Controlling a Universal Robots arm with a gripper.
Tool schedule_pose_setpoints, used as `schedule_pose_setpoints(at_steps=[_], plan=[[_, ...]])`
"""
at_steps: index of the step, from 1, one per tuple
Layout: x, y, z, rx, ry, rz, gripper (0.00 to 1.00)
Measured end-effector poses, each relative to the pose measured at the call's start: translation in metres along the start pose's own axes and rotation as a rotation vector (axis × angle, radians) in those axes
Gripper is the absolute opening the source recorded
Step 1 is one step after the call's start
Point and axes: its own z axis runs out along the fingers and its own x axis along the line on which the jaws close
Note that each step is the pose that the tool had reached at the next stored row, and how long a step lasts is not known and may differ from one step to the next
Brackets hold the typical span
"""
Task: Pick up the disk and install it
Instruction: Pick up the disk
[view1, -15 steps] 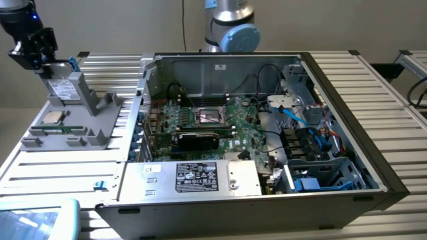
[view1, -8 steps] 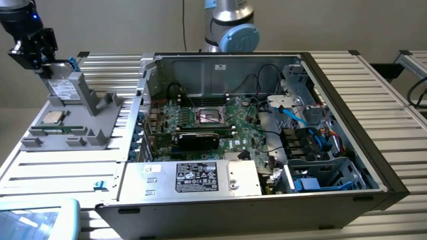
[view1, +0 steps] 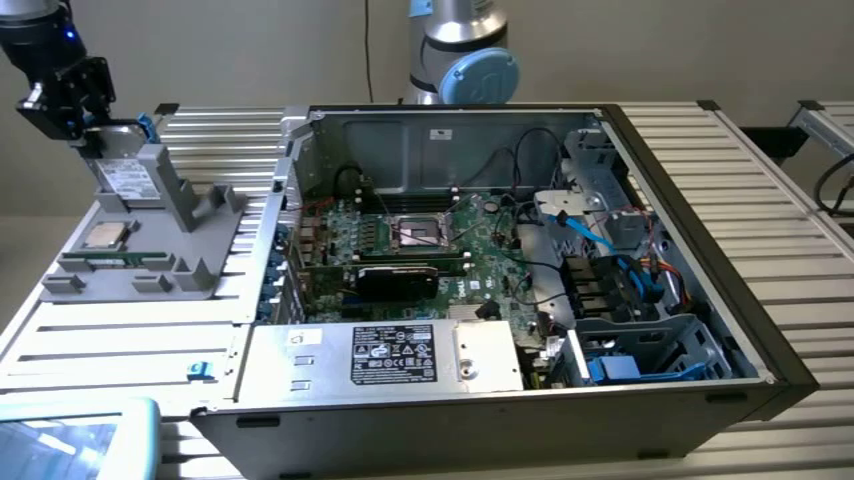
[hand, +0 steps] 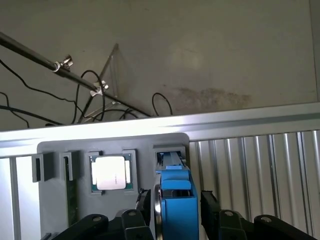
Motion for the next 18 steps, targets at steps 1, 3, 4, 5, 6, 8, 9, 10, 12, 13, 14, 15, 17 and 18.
schedule_pose_setpoints(at_steps=[1,3,4,5,6,8,9,10,12,13,14,15,17,18], plan=[[0.0000,0.0000,0.0002,0.0001,0.0000,0.000,0.53],[-0.0001,-0.0001,0.0004,-0.0009,0.0000,0.000,0.53],[-0.0001,-0.0001,0.0005,-0.0035,0.0003,0.000,0.53],[0.0000,0.0000,0.0005,-0.0068,0.0007,0.000,0.53],[-0.0001,0.0000,0.0005,-0.0101,0.0011,0.000,0.53],[-0.0001,0.0000,0.0004,-0.0153,0.0018,-0.001,0.53],[-0.0001,0.0000,0.0004,-0.0153,0.0018,-0.001,0.53],[0.0000,0.0000,0.0004,-0.0154,0.0018,-0.002,0.53],[0.0000,0.0000,0.0004,-0.0154,0.0020,-0.007,0.53],[0.0000,0.0000,0.0004,-0.0152,0.0021,-0.011,0.53],[0.0000,-0.0001,0.0004,-0.0151,0.0024,-0.015,0.53],[0.0000,-0.0001,0.0004,-0.0147,0.0027,-0.022,0.53],[-0.0001,0.0000,0.0005,-0.0142,0.0028,-0.027,0.53],[-0.0001,-0.0001,0.0005,-0.0142,0.0028,-0.027,0.53]])
